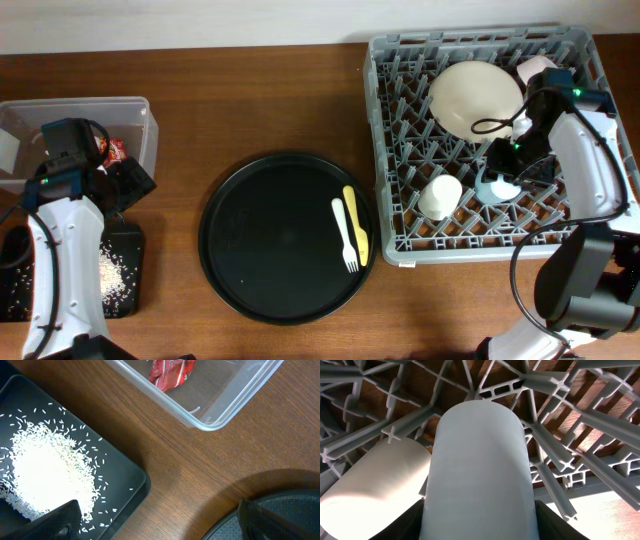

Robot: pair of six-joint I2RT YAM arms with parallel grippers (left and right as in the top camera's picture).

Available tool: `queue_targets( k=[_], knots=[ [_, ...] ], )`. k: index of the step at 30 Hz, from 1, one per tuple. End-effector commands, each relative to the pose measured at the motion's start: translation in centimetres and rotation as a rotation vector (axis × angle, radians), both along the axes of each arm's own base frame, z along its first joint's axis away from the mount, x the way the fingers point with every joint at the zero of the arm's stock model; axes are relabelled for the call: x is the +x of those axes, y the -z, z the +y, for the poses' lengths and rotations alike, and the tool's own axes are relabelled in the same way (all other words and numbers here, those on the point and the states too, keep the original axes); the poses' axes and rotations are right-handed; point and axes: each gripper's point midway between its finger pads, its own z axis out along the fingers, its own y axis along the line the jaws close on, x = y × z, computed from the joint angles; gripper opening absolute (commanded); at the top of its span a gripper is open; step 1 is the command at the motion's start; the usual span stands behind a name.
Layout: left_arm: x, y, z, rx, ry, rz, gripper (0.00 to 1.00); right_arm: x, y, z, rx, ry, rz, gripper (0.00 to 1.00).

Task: Sort waste into correct bins and load items into the dishwasher rack
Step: 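Carry the light-blue cup into the rack and set it upside down, then return the right gripper to the tray over the white fork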

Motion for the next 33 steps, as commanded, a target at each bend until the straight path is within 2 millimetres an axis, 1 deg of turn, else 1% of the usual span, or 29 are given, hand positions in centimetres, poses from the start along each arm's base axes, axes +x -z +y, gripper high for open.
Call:
queue_targets(
  k=[1, 2, 3, 5, 8, 10, 12, 14, 17, 20, 21, 23, 24, 25, 26, 28, 29, 31, 32, 33],
  knots=[
    [0.2, -0.3, 0.1, -0.004, -0.012, -0.013, 0.99, -1.5, 0.2, 0.2, 0.016, 0.013, 0.044, 0.32],
    [0.2, -0.3, 0.1, -0.004, -0.012, -0.013, 0.99, -1.5, 0.1, 0.2, 0.016, 0.013, 0.046, 0.37],
    [0.2, -0.3, 0.1, -0.004, -0.012, -0.013, 0.99, -1.5, 0.0, 0.2, 0.015, 0.013, 0.043, 0.39],
    [0.2, -0.3, 0.1, -0.004, -0.012, -0.013, 0.99, -1.4, -0.9, 0.1, 0.015, 0.015, 0.042, 0.39],
    [0.2, -0.3, 0.1, -0.004, -0.012, -0.013, 0.99, -1.5, -3.0, -0.1, 0.014, 0.018, 0.037, 0.39],
    [0.2, -0.3, 0.1, -0.004, -0.012, -0.013, 0.99, -1.8, -3.3, -0.2, 0.016, 0.024, 0.048, 0.39],
    [0.2, -0.3, 0.1, -0.004, -0.012, -0.013, 0.99, -1.7, -2.9, -0.2, 0.016, 0.023, 0.047, 0.39],
    [0.2, -0.3, 0.1, -0.004, -0.012, -0.013, 0.99, -1.7, -1.9, -0.2, 0.016, 0.024, 0.05, 0.39],
    [0.2, -0.3, 0.1, -0.004, -0.012, -0.013, 0.99, -1.9, 0.2, -0.2, 0.018, 0.025, 0.059, 0.4],
    [0.2, -0.3, 0.1, -0.004, -0.012, -0.013, 0.99, -2.1, 1.5, -0.2, 0.019, 0.025, 0.063, 0.4],
    [0.2, -0.3, 0.1, -0.004, -0.012, -0.013, 0.99, -1.9, 1.8, -0.2, 0.017, 0.025, 0.054, 0.44],
    [0.2, -0.3, 0.1, -0.004, -0.012, -0.013, 0.99, -1.4, 1.9, -0.3, 0.013, 0.025, 0.034, 0.59],
    [0.2, -0.3, 0.1, -0.004, -0.012, -0.013, 0.99, -1.1, 1.8, -0.4, 0.011, 0.024, 0.022, 0.72],
    [0.2, -0.3, 0.1, -0.004, -0.012, -0.013, 0.99, -0.8, 1.5, -0.4, 0.009, 0.024, 0.012, 0.88],
    [0.2, -0.3, 0.1, -0.004, -0.012, -0.013, 0.99, -0.5, 0.9, -0.5, 0.005, 0.024, 0.0, 0.97],
    [0.2, -0.3, 0.1, -0.004, -0.012, -0.013, 0.99, 0.3, -0.7, -0.7, -0.001, 0.024, -0.031, 0.98],
    [0.2, -0.3, 0.1, -0.004, -0.012, -0.013, 0.99, 1.0, -2.8, -0.9, -0.008, 0.024, -0.061, 0.98],
    [0.2, -0.3, 0.1, -0.004, -0.012, -0.013, 0.99, 1.6, -6.2, -0.7, -0.011, 0.019, -0.106, 0.98],
    [0.2, -0.3, 0.1, -0.004, -0.012, -0.013, 0.99, 1.9, -8.4, -0.2, 0.005, 0.01, -0.141, 0.98],
    [0.2, -0.3, 0.1, -0.004, -0.012, -0.013, 0.99, 2.1, -10.8, 1.2, 0.04, -0.032, -0.179, 0.99]
  ],
)
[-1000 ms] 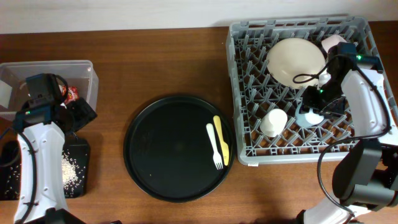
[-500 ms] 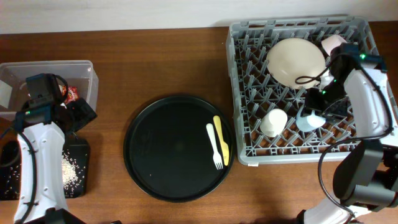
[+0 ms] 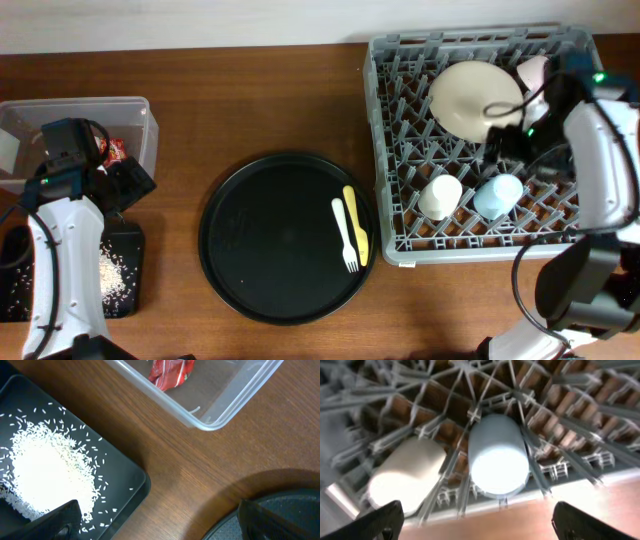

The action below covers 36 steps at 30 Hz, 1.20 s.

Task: Sort waste into correct bins and load items into the dishwasher rack
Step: 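Return the right gripper to the tray over the white fork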

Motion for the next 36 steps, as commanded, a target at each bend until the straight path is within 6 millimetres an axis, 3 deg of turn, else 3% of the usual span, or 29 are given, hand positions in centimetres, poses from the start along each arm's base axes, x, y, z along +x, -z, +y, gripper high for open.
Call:
queue_targets(
  k=[1, 2, 4, 8, 9, 10, 14, 18, 23, 27, 31, 36],
  knots=[
    [0.2, -0.3, 0.1, -0.004, -0.012, -0.012, 0.99, 1.1, -6.7, 3.3, 0.071, -0.097, -0.147, 0.99],
    [0.2, -0.3, 0.1, -0.004, -0.012, -0.012, 0.99, 0.9, -8.3, 5.6, 0.118, -0.153, -0.17, 0.97],
    [0.2, -0.3, 0.1, -0.004, -0.012, -0.012, 0.99, 0.3, -9.2, 9.5, 0.161, -0.248, -0.166, 0.95],
    [0.2, -0.3, 0.1, -0.004, -0.012, -0.012, 0.99, -2.1, -7.9, 18.9, 0.184, -0.522, -0.098, 0.87],
    [0.2, -0.3, 0.1, -0.004, -0.012, -0.012, 0.99, -3.4, -6.7, 22.2, 0.185, -0.615, -0.064, 0.83],
    [0.2, -0.3, 0.1, -0.004, -0.012, -0.012, 0.99, -4.0, -6.1, 23.3, 0.179, -0.647, -0.051, 0.81],
    [0.2, -0.3, 0.1, -0.004, -0.012, -0.013, 0.99, -6.4, -0.2, 27.6, 0.096, -0.63, 0.039, 0.79],
    [0.2, -0.3, 0.1, -0.004, -0.012, -0.012, 0.99, -9.4, 7.1, 28.8, 0.083, -0.577, 0.139, 0.74],
    [0.2, -0.3, 0.1, -0.004, -0.012, -0.012, 0.99, -11.4, 13.0, 30.0, 0.169, -0.56, 0.158, 0.64],
    [0.2, -0.3, 0.1, -0.004, -0.012, -0.012, 0.99, -11.9, 14.7, 29.6, 0.168, -0.56, 0.157, 0.63],
    [0.2, -0.3, 0.1, -0.004, -0.012, -0.012, 0.99, -10.6, 15.6, 29.7, 0.137, -0.574, 0.079, 0.59],
    [0.2, -0.3, 0.1, -0.004, -0.012, -0.012, 0.99, -10.4, 17.0, 30.2, 0.084, -0.619, 0.008, 0.59]
  ],
)
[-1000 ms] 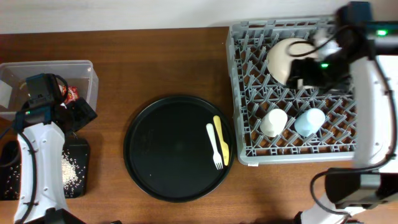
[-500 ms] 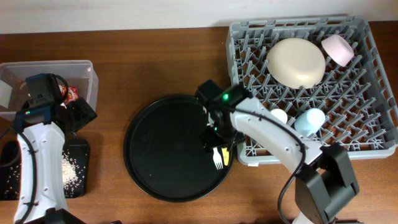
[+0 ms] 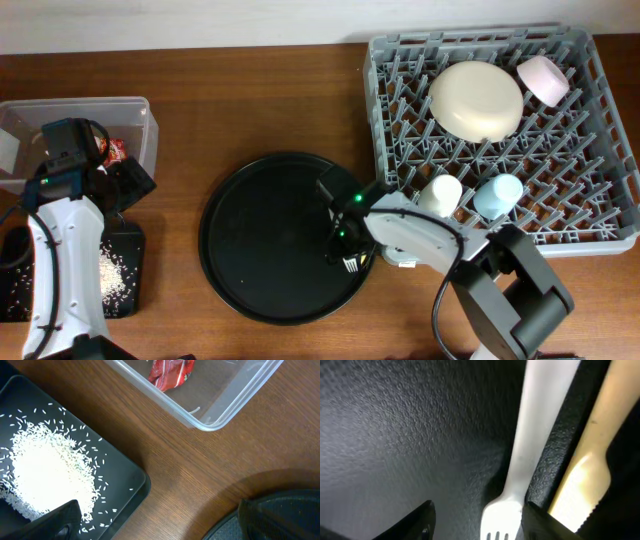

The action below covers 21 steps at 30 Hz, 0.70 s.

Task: Sort waste into correct bins and load items into the dishwasher rack
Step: 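Return the right gripper to the tray over the white fork, then grasp the white fork and stand it in the rack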

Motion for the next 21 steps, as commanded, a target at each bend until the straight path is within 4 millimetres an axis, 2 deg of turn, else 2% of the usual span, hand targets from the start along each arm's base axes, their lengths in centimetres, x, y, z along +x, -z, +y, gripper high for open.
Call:
queue_targets(
  k=[1, 8, 15, 21],
  knots=[
    [0.2, -0.3, 0.1, -0.004, -0.012, -0.013, 0.99, 0.1, 0.3, -0.6, -0.062, -0.011, -0.053, 0.59],
    [0.2, -0.3, 0.1, -0.004, -0.012, -0.013, 0.99, 0.8, 0.3, -0.6, -0.075, -0.01, -0.093, 0.59],
    [0.2, -0.3, 0.1, -0.004, -0.012, -0.013, 0.99, 1.6, 0.4, -1.1, -0.108, 0.032, -0.132, 0.49],
    [0.2, -0.3, 0.1, -0.004, -0.012, -0.013, 0.99, 1.5, 1.3, -1.1, -0.118, 0.074, -0.113, 0.47]
  ],
)
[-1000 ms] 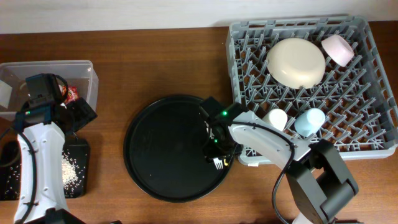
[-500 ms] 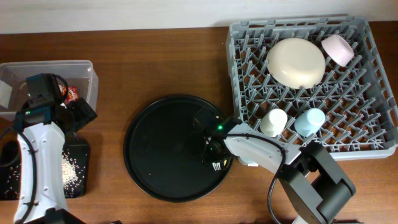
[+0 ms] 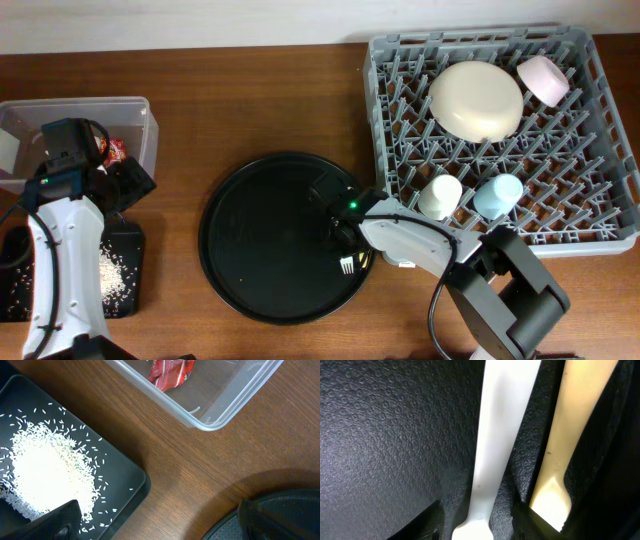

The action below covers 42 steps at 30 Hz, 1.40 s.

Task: Sort waste into correct bins and load items into the dishwasher rack
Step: 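Grasp the white fork and stand it in the rack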

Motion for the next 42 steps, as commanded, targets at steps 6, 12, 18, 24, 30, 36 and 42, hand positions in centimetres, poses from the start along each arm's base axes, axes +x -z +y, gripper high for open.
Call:
queue_targets(
  k=[6, 12, 18, 24, 30, 36, 42],
  knots=[
    [0.2, -0.3, 0.1, -0.004, -0.012, -0.013, 0.99, 0.2, 0.6, 0.2, -0.037, 0.04, -0.047, 0.42],
    [0.2, -0.3, 0.1, -0.004, -0.012, -0.013, 0.99, 0.5, 0.7, 0.0, -0.09, 0.047, -0.095, 0.39],
    [0.2, -0.3, 0.1, -0.004, -0.012, -0.013, 0.99, 0.6, 0.9, -0.3, -0.104, 0.048, -0.101, 0.32],
    [0.2, -0.3, 0.1, -0.004, -0.012, -0.013, 0.99, 0.6, 0.9, -0.3, -0.103, 0.048, -0.1, 0.28],
    [0.2, -0.3, 0.1, -0.004, -0.012, -0.013, 0.99, 0.6, 0.9, -0.2, -0.103, 0.048, -0.099, 0.19],
    [0.2, -0.3, 0.1, -0.004, -0.012, -0.013, 0.99, 1.0, 0.2, 0.1, -0.089, 0.05, -0.113, 0.17],
    [0.2, -0.3, 0.1, -0.004, -0.012, -0.013, 0.99, 1.4, -1.6, 0.5, -0.075, 0.05, -0.127, 0.17]
  ],
)
